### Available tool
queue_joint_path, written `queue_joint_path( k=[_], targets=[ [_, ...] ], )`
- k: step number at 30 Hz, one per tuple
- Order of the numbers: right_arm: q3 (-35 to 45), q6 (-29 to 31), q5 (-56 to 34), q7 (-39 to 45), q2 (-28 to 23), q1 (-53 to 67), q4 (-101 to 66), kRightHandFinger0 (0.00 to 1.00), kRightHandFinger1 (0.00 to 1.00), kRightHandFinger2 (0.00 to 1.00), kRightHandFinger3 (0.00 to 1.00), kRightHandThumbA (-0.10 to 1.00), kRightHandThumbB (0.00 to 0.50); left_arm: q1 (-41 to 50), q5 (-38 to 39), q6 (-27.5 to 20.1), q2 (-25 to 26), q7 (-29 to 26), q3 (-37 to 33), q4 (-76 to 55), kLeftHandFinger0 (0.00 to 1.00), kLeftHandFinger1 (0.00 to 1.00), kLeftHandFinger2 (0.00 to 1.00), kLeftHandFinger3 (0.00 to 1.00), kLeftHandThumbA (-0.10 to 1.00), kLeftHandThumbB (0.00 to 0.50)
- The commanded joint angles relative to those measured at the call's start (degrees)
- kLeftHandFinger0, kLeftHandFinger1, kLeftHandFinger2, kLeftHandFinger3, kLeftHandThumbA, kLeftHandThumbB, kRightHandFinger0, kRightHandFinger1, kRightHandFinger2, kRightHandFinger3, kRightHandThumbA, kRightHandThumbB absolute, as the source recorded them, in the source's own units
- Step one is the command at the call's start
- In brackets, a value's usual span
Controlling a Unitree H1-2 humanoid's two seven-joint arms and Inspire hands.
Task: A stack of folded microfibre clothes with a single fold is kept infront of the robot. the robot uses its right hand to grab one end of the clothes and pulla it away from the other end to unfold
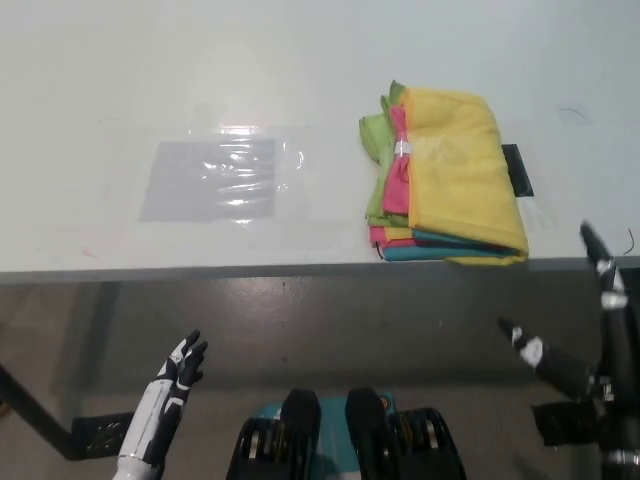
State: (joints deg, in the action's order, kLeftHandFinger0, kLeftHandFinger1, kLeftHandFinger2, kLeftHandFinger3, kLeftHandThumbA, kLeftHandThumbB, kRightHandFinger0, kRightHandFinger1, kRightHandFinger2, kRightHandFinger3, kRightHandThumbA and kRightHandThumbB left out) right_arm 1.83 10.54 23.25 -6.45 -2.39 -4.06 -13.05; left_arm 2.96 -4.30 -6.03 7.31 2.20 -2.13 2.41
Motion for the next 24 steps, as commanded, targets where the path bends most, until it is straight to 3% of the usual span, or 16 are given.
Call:
queue_joint_path(
  k=[1, 7, 13, 19, 24],
  targets=[
    [-0.4, -14.2, 15.8, 1.0, 2.2, -11.4, -8.0, 1.0, 1.0, 1.0, 1.0, 0.95, 0.264, -0.4, -1.2, -3.7, 0.9, 0.0, -0.1, -0.5, 1.0, 1.0, 1.0, 1.0, 0.97, 0.244],
    [-3.6, -19.1, 19.9, 0.7, 2.6, -22.8, 1.7, 1.0, 1.0, 1.0, 1.0, 0.96, 0.219, 0.2, -0.9, -3.2, 1.1, 0.4, -0.2, -0.3, 1.0, 1.0, 1.0, 1.0, 0.98, 0.231],
    [-5.8, -25.2, 17.6, 2.7, 2.7, -33.9, 12.6, 1.0, 1.0, 1.0, 1.0, 1.0, 0.223, 0.5, -1.2, -3.3, 1.1, 0.1, -0.1, -0.1, 1.0, 1.0, 1.0, 1.0, 0.98, 0.213],
    [-5.9, -26.0, 13.4, 1.1, 3.7, -42.3, 25.3, 1.0, 1.0, 1.0, 1.0, 0.98, 0.241, 0.8, -1.2, -3.9, 1.1, 0.3, -0.2, 0.1, 1.0, 1.0, 1.0, 1.0, 0.97, 0.213],
    [-6.6, -25.0, 12.4, -1.1, 3.6, -48.2, 38.4, 1.0, 1.0, 1.0, 1.0, 1.0, 0.223, 1.1, -1.7, -3.2, 1.1, 0.1, -0.2, -0.5, 1.0, 1.0, 1.0, 1.0, 0.96, 0.206]
  ],
)
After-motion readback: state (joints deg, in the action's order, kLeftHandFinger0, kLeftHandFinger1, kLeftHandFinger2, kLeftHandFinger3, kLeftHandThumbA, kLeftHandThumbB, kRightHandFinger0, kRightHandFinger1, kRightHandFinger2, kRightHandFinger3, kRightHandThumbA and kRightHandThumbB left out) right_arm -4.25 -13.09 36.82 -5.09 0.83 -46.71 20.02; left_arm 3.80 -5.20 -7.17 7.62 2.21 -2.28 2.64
